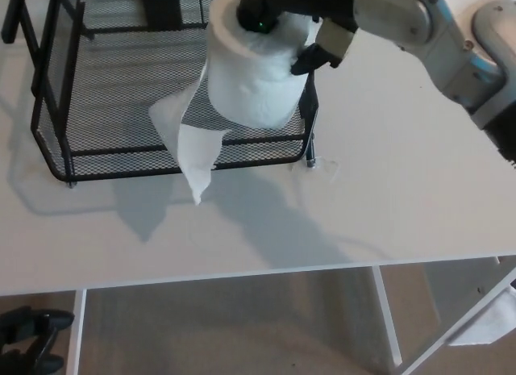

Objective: The robot walks towards a desk on which a file tray is kept in the middle and a toilet paper roll is kept on its right. The robot uses its right hand to hook on finger in the gap of the roll and grabs it, lifts it and places it on the tray.

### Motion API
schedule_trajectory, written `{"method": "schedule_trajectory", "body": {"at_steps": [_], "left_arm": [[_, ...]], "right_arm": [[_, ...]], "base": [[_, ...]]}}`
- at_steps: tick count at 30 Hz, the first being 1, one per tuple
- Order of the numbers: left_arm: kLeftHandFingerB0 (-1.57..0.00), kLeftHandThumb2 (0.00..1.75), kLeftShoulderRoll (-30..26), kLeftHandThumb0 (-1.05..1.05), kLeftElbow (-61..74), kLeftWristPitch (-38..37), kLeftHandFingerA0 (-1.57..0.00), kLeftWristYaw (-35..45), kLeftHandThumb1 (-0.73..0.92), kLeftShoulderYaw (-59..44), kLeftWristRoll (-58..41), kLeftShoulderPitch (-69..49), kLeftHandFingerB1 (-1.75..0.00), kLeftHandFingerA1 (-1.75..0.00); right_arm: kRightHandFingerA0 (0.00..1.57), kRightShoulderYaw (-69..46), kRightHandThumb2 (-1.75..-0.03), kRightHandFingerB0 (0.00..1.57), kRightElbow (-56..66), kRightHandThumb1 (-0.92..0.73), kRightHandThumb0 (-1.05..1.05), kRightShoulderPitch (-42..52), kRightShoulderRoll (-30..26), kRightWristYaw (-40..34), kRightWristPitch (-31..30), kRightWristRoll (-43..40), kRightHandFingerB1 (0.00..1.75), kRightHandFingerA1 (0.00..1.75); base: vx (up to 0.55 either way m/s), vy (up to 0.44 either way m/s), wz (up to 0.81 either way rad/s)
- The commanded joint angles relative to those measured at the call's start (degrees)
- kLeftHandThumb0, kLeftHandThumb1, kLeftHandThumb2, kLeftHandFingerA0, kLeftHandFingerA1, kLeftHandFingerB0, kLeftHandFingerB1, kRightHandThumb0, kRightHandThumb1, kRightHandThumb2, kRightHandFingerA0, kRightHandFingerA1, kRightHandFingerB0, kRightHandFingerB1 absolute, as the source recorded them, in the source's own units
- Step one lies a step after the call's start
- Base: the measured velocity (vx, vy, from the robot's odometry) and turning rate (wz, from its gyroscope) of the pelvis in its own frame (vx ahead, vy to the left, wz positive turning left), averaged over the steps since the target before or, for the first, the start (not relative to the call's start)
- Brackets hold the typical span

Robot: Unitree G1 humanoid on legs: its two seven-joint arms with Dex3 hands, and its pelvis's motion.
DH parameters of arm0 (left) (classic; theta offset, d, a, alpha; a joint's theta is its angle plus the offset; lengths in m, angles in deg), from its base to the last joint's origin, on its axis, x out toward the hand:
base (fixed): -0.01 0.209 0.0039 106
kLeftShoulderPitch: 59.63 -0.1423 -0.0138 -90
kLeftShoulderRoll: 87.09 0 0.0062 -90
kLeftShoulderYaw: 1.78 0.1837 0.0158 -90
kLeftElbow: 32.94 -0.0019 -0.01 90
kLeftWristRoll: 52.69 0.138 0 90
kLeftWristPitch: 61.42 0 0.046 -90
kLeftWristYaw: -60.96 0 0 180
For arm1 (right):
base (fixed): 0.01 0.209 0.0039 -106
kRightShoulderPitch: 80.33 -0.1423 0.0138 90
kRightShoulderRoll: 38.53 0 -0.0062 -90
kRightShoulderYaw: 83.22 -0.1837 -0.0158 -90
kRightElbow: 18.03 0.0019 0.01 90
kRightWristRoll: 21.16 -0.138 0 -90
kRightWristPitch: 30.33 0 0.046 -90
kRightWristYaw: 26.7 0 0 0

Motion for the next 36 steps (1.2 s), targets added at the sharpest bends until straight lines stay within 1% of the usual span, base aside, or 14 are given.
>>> {"method": "schedule_trajectory", "body": {"at_steps": [1,7,9,11,14,16,18,19,27,30,31,32,33,36], "left_arm": [[-0.34,0.67,2.5,-0.95,5.8,9.5,-0.63,-7.0,0.87,-1.0,0.4,-2.0,-0.65,-0.82],[-0.35,0.67,2.8,-0.90,11.4,15.3,-0.62,-8.4,0.90,0.9,2.7,-3.1,-0.61,-0.78],[-0.35,1.11,2.5,-0.89,10.3,14.3,-0.60,-7.7,0.66,1.0,2.3,-2.9,-0.65,-0.78],[-0.36,0.66,3.2,-0.91,11.7,16.3,-0.62,-8.8,0.89,1.2,2.1,-3.0,-0.60,-0.75],[-0.35,1.14,2.3,-0.88,12.6,16.2,-0.61,-8.7,0.66,2.3,3.0,-3.7,-0.64,-0.76],[-0.37,0.66,2.8,-0.91,13.4,18.0,-0.63,-9.3,0.89,1.8,2.3,-3.6,-0.60,-0.77],[-0.37,1.12,2.5,-0.87,13.3,17.6,-0.63,-9.1,0.66,2.1,2.4,-3.7,-0.66,-0.79],[-0.36,0.68,2.0,-0.90,13.9,17.0,-0.64,-9.3,0.90,2.7,3.2,-4.1,-0.62,-0.77],[-0.38,1.15,2.2,-0.89,13.2,17.4,-0.64,-9.7,0.66,2.4,2.9,-4.0,-0.66,-0.77],[-0.39,1.14,2.2,-0.88,13.4,17.8,-0.64,-10.0,0.66,2.5,3.1,-4.0,-0.66,-0.78],[-0.38,0.68,1.8,-0.90,13.1,16.7,-0.65,-9.6,0.90,2.7,3.2,-4.3,-0.61,-0.76],[-0.38,1.14,1.7,-0.88,13.7,17.0,-0.64,-9.6,0.67,2.8,3.3,-4.6,-0.65,-0.77],[-0.40,0.68,2.0,-0.91,14.4,17.2,-0.67,-10.0,0.89,2.4,2.9,-5.0,-0.62,-0.76],[-0.40,0.66,2.1,-0.92,14.3,17.4,-0.66,-10.1,0.90,2.4,2.8,-5.0,-0.63,-0.76]], "right_arm": [[0.85,0.5,-0.55,0.93,-2.2,-0.52,-0.34,-2.6,3.0,-0.2,0.9,1.6,0.66,1.56],[0.83,-0.6,-0.56,0.88,-4.3,-0.54,-0.40,-5.6,5.3,-3.4,2.8,1.4,0.64,1.61],[0.85,-2.1,-0.56,0.90,-4.3,-0.54,-0.37,-5.9,6.4,-3.8,1.9,0.3,0.65,1.58],[0.86,-2.9,-0.57,0.84,-5.0,-0.58,-0.38,-6.6,6.9,-3.4,2.2,-0.2,0.63,1.56],[0.95,-2.4,-0.84,0.31,-4.6,-0.45,-0.56,-7.7,6.4,3.3,-1.1,0.5,0.51,1.15],[0.92,-2.3,-0.82,0.21,-4.9,-0.47,-0.63,-8.1,6.3,5.0,-2.2,0.5,0.49,1.16],[0.77,-1.4,-0.60,0.02,-4.8,-0.57,-0.70,-9.2,5.6,8.1,-3.9,1.7,0.34,1.23],[0.78,-1.2,-0.84,0.00,-4.8,-0.44,-0.74,-10.5,4.5,11.1,-4.0,1.7,0.32,1.09],[0.26,-1.6,-0.90,0.03,-3.7,-0.47,-0.83,-15.3,1.7,22.5,-5.7,0.9,0.33,0.81],[0.21,-2.4,-0.90,0.05,-2.6,-0.47,-0.83,-16.2,0.6,24.5,-5.1,-0.1,0.48,0.77],[0.21,-2.7,-0.88,0.07,-2.1,-0.47,-0.82,-16.7,0.2,26.7,-4.9,-1.1,0.49,0.79],[0.22,-3.3,-0.87,0.09,-1.7,-0.47,-0.80,-16.8,0.2,28.3,-6.2,-2.1,0.47,0.82],[0.11,-4.2,-0.57,0.16,-0.4,-0.59,-0.76,-16.7,-0.1,28.8,-6.8,-2.8,0.38,0.94],[0.09,-4.8,-0.57,0.14,0.5,-0.58,-0.74,-16.6,-0.4,29.8,-7.3,-3.3,0.39,1.00]], "base": [[0.00,0.000,0.00],[0.00,0.000,0.00],[0.00,0.000,0.00],[0.00,0.000,0.00],[0.00,0.000,0.00],[0.00,0.000,0.00],[0.00,0.000,0.00],[0.00,0.000,0.00],[0.00,0.000,0.00],[0.00,0.000,0.00],[0.00,0.000,0.00],[0.00,0.000,0.00],[0.00,0.000,0.00],[0.00,0.000,0.00]]}}
